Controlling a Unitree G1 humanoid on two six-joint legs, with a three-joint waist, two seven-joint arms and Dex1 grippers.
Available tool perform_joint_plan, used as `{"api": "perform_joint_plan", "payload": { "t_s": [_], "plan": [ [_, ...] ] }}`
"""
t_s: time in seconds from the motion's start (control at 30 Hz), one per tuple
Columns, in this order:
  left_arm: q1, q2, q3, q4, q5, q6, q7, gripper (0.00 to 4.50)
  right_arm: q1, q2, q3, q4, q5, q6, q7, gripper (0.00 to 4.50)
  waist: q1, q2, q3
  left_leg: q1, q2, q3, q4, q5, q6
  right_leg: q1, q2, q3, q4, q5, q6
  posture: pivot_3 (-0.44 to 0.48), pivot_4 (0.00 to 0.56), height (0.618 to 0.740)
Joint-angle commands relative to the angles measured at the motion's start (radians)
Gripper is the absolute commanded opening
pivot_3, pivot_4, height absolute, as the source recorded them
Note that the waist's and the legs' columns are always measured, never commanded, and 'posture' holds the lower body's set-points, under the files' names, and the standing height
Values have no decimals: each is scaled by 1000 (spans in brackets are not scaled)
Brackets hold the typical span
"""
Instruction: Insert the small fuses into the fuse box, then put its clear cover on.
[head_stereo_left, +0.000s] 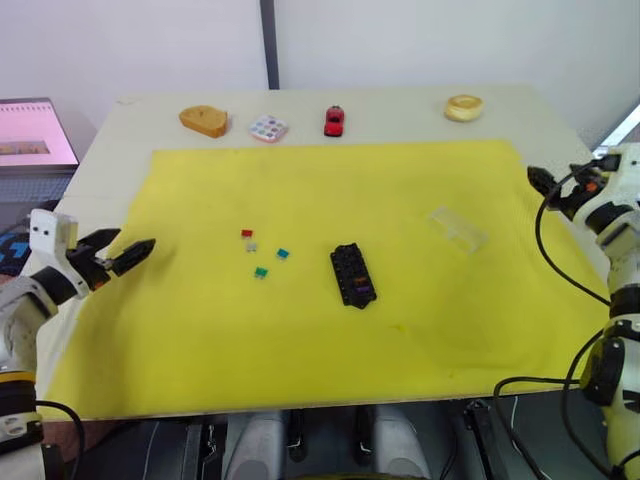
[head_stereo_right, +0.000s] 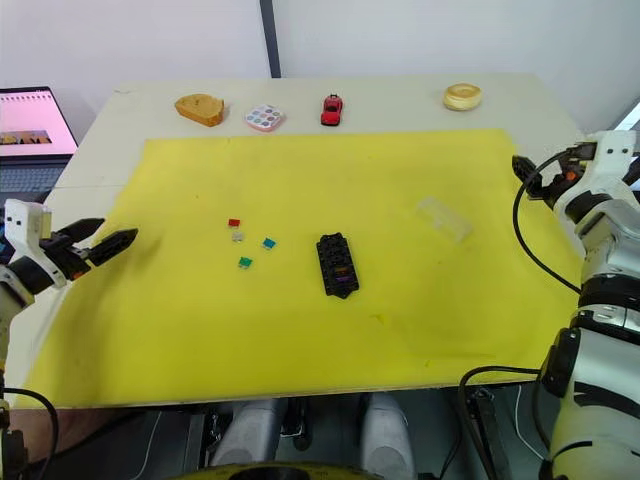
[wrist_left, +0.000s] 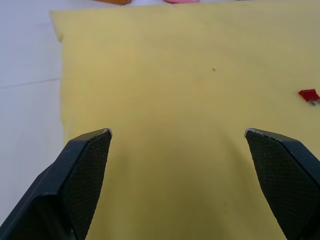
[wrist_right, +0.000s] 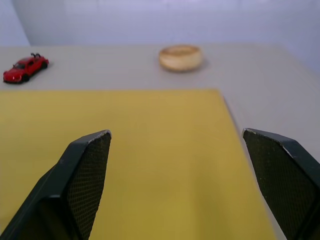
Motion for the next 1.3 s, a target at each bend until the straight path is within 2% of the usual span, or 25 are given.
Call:
{"api": "perform_joint_plan", "payload": {
  "t_s": [0.03,0.13,0.27,0.43,0.67,0.83,0.9,1.07,1.3],
  "plan": [
    [-25,43,15,-23,-10,4,-33,4500,-44,-20,-9,-16,-7,-68,2,4428,-2,0,0,0,0,0,0,0,0,0,0,0,0,0,0,0,150,740],
    [-53,74,0,-31,-14,21,-74,4500,-68,-16,9,-21,-14,-51,25,4428,-4,0,0,0,0,0,0,0,0,0,1,0,0,0,0,0,150,740],
    [-102,113,-46,-67,-24,75,-136,4500,-96,-1,55,-87,-5,-7,125,4428,-1,0,0,0,0,0,0,0,0,0,1,0,0,0,0,0,150,740],
    [-150,134,-170,-172,-47,189,-251,4500,-70,55,170,-414,68,160,316,4428,-2,0,0,0,0,0,0,1,2,0,1,0,1,0,0,0,150,740],
    [-112,140,-284,-332,-81,304,-350,4500,38,19,332,-942,213,468,491,4428,6,0,0,-1,1,0,1,1,2,-1,2,0,0,0,0,0,150,740],
    [-99,62,-360,-393,-87,327,-335,4500,148,15,405,-1237,302,599,491,4428,11,0,0,-1,0,-2,1,0,0,-1,1,0,0,0,0,0,150,740],
    [-97,36,-384,-397,-80,326,-330,4500,166,29,416,-1298,322,631,462,4428,10,0,0,-1,0,-2,1,0,0,-1,0,0,0,0,0,0,150,740],
    [-121,-15,-459,-347,-37,303,-325,4500,197,60,442,-1385,348,667,411,4428,9,0,0,-1,0,-2,1,0,0,-1,0,0,1,0,0,0,150,740],
    [-153,-21,-474,-258,-2,271,-346,4500,213,58,421,-1412,380,688,364,4428,10,-1,0,-1,0,-2,1,0,0,-1,0,-1,1,0,0,0,150,740]
  ]
}}
